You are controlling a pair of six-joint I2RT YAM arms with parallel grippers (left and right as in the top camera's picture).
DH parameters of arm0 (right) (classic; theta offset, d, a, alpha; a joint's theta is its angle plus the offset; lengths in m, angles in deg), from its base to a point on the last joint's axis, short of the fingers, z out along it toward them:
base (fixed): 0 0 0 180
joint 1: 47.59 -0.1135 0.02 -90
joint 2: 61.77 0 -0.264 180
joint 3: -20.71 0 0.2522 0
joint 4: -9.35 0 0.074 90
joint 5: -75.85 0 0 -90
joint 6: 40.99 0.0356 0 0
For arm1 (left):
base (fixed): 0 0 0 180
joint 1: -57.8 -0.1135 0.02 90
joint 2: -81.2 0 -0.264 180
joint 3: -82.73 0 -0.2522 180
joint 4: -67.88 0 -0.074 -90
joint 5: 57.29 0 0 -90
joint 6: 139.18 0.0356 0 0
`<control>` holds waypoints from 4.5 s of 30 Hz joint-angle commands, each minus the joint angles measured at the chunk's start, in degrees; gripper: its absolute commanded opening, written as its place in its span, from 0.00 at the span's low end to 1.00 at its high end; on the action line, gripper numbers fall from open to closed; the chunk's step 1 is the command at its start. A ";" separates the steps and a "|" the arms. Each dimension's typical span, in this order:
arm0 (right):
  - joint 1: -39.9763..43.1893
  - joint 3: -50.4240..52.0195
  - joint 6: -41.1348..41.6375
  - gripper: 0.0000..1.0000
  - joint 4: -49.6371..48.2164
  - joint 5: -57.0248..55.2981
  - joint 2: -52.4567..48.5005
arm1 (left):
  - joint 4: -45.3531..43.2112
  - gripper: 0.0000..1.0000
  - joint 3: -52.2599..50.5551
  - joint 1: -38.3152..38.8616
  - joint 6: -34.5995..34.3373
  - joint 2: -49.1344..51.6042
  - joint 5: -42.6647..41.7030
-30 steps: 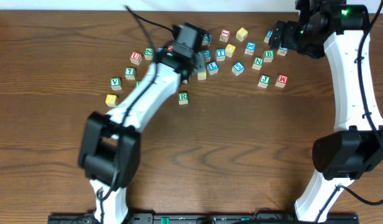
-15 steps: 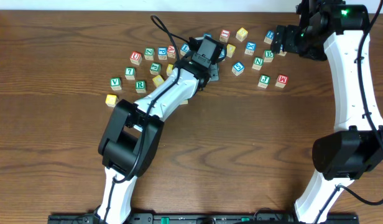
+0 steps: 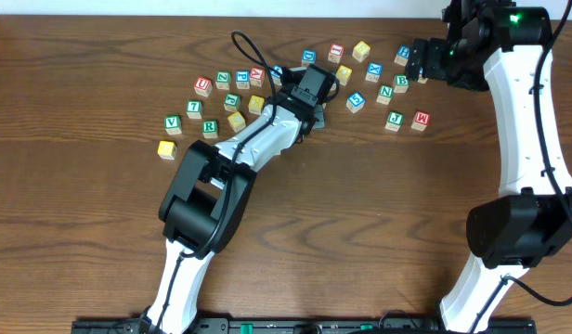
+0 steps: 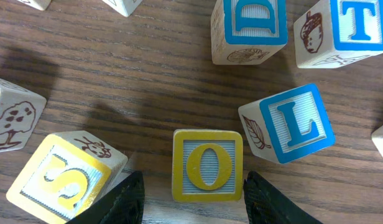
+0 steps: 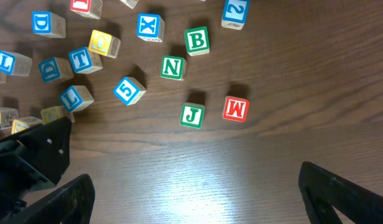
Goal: Spell out ROBOT
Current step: 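Lower the left gripper and grasp the yellow O block, then carry the O block and set it right of the R block, then open the left gripper and lift it away from the blocks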
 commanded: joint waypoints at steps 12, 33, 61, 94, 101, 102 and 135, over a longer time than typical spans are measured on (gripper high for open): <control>-0.02 -0.24 -1.05 0.98 0.76 -0.66 -0.74 | -3.23 0.51 1.90 -0.04 -0.39 4.09 1.62; -0.02 -0.24 -1.03 0.99 0.66 -0.66 -0.74 | -3.89 0.36 1.97 -0.85 3.23 0.85 1.62; -0.04 -0.24 -1.01 0.99 0.70 -0.61 -0.74 | 20.31 0.35 1.95 1.51 1.22 -5.42 -4.68; -0.09 -0.24 -0.79 0.99 1.40 -0.20 -0.74 | 19.15 0.36 0.66 1.51 -0.92 -3.48 -2.58; -0.09 -0.24 -0.79 0.99 1.60 -0.20 -0.74 | 21.59 0.36 0.66 1.51 -2.95 -3.48 -3.15; -0.09 -0.24 -0.79 0.99 1.62 -0.20 -0.74 | 21.79 0.36 0.66 1.51 -3.06 -3.48 -3.15; -0.09 -0.24 -0.79 0.99 2.14 -0.22 -0.74 | 24.35 0.36 0.66 1.53 -9.92 -3.48 -6.45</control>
